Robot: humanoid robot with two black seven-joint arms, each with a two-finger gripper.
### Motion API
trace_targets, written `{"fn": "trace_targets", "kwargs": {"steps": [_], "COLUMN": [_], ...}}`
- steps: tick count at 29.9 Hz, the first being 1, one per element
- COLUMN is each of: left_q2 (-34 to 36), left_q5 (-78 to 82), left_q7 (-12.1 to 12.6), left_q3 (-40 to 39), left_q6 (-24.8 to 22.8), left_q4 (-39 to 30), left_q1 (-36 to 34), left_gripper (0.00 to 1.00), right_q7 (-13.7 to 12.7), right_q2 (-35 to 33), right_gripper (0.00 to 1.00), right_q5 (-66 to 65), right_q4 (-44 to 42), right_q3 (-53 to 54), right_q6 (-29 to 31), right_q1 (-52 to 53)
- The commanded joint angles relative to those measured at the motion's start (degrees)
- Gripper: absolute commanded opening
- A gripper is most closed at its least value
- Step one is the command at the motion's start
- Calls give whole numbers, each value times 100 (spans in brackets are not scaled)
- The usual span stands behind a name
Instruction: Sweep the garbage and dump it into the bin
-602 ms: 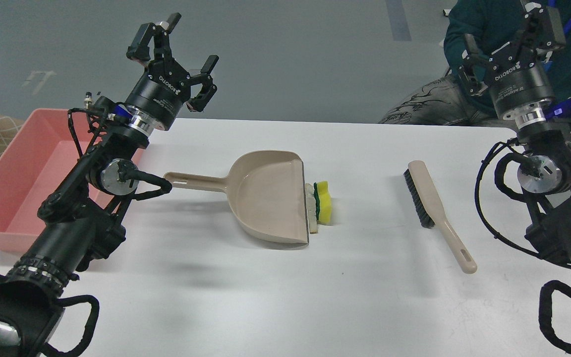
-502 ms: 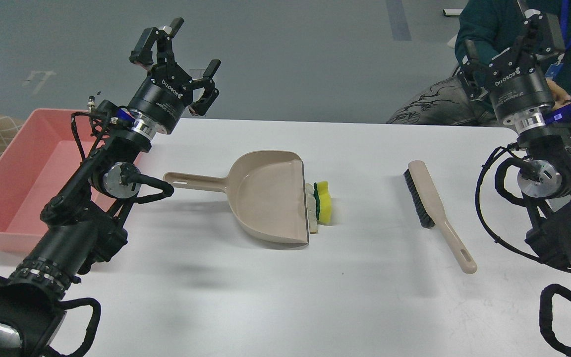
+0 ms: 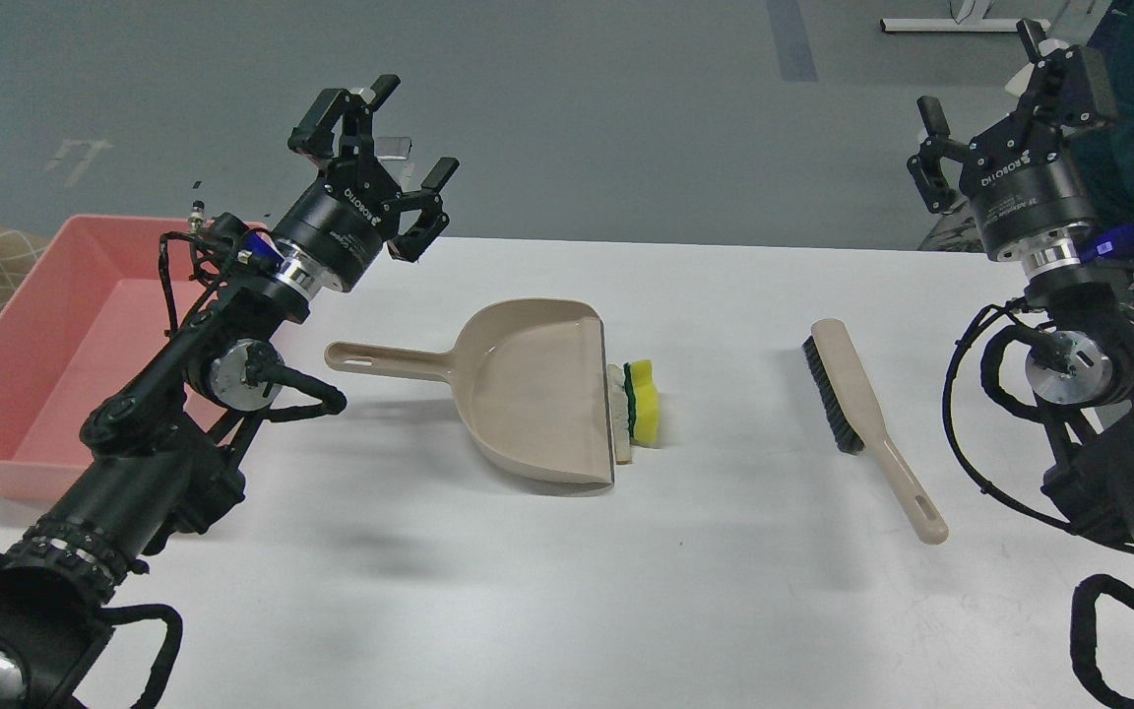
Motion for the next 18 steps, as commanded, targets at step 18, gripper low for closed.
{"fn": "trace_targets", "kwargs": {"steps": [18], "left_q2": [635], "left_q5": [-45], "left_q7": [-5], "left_q3": [427], "left_q6": [207], "left_q4": [271], "left_q1": [-479], "left_gripper": [98], "right_q7": [-40], "right_q2": [-110], "right_gripper": [100], "right_q5": [-1], "right_q4": [-5], "right_q3": [-20], "right_q6": [-5], "right_q1": [92]}}
